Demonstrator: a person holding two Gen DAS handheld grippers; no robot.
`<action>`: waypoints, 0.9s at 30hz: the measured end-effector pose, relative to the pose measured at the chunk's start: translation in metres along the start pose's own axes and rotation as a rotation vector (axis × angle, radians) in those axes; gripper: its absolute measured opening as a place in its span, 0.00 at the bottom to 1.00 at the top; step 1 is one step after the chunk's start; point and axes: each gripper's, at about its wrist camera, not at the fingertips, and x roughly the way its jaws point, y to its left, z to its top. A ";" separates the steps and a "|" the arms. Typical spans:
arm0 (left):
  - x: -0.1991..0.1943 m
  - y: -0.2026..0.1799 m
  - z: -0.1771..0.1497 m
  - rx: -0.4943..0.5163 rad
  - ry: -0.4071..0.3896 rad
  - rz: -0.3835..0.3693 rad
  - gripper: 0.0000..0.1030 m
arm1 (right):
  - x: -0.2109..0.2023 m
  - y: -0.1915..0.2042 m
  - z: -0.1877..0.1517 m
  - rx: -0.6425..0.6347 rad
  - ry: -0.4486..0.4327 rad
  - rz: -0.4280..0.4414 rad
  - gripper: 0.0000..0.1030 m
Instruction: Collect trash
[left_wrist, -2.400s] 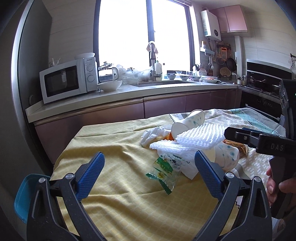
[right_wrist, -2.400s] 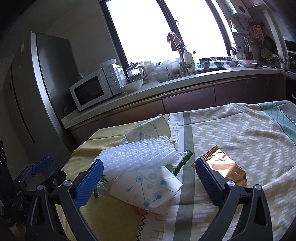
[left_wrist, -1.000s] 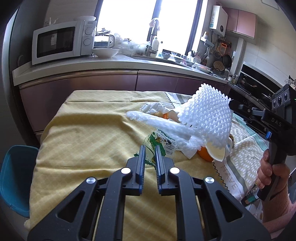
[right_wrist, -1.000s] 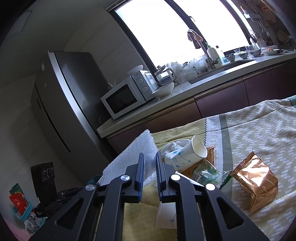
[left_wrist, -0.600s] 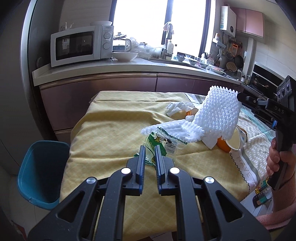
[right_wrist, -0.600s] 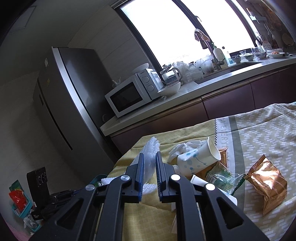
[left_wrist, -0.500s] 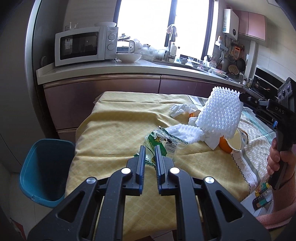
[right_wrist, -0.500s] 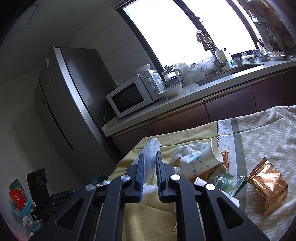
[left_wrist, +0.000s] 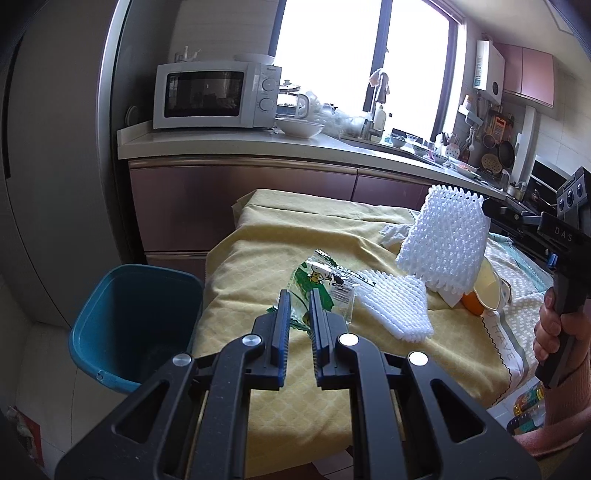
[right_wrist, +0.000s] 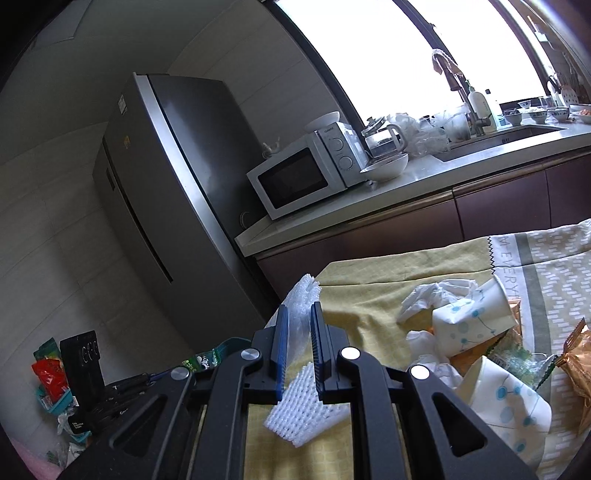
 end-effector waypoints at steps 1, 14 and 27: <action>-0.002 0.003 0.000 -0.005 -0.003 0.010 0.11 | 0.005 0.004 0.000 -0.003 0.009 0.010 0.11; -0.019 0.087 0.000 -0.103 -0.016 0.224 0.11 | 0.095 0.069 -0.010 -0.062 0.145 0.144 0.11; 0.014 0.171 -0.007 -0.204 0.049 0.334 0.11 | 0.184 0.119 -0.027 -0.134 0.282 0.150 0.11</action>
